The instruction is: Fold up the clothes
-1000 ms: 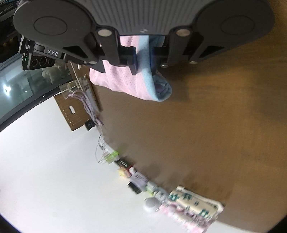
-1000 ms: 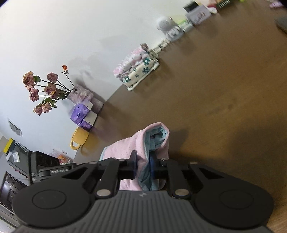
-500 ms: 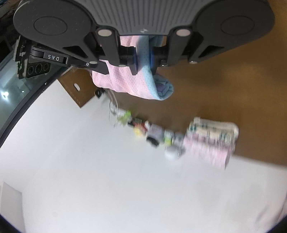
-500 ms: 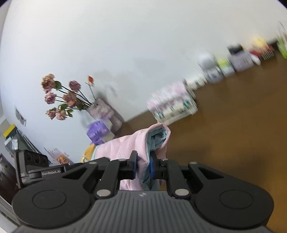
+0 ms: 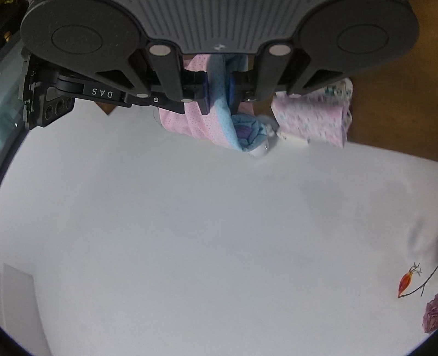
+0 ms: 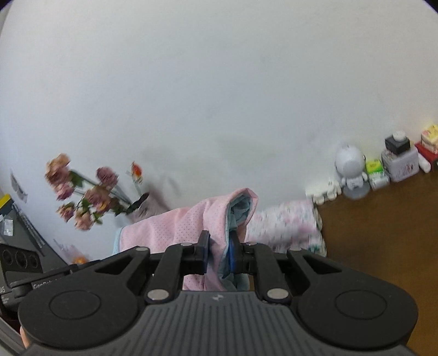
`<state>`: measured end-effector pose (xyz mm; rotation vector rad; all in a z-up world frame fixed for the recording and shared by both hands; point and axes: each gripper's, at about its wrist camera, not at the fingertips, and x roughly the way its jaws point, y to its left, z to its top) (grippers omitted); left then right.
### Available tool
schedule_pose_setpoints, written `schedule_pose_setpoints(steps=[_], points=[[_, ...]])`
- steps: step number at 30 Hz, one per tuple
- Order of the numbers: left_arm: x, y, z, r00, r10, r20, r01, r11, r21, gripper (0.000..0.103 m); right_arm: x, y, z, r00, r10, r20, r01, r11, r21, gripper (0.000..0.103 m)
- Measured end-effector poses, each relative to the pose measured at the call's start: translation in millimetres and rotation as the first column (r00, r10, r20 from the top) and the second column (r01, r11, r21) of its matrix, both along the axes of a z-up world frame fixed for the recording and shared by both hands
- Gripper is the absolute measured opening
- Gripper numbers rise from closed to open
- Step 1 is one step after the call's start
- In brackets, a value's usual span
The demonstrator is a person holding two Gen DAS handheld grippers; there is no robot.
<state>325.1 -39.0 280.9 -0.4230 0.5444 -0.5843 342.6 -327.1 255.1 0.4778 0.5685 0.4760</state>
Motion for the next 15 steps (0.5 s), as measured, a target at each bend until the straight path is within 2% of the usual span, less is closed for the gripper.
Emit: schedule_pose_setpoints(steps=[6,15], points=[[68.6,4.0,-15.2,0.998,0.058,-0.028,-0.058,0.998,0.019,0.012,72.9,17.2,-13.3,0.999,-0.018,-0.031,0.017,0.999,-0.044,0.013],[154.3,1.2,-72.4,0.988,0.116,-0.105,-0.111,0.993,0.049,0.012,164.8,26.1,-73.2,0.993,-0.026,-0.118,0.021,0.999,-0.043,0.013]])
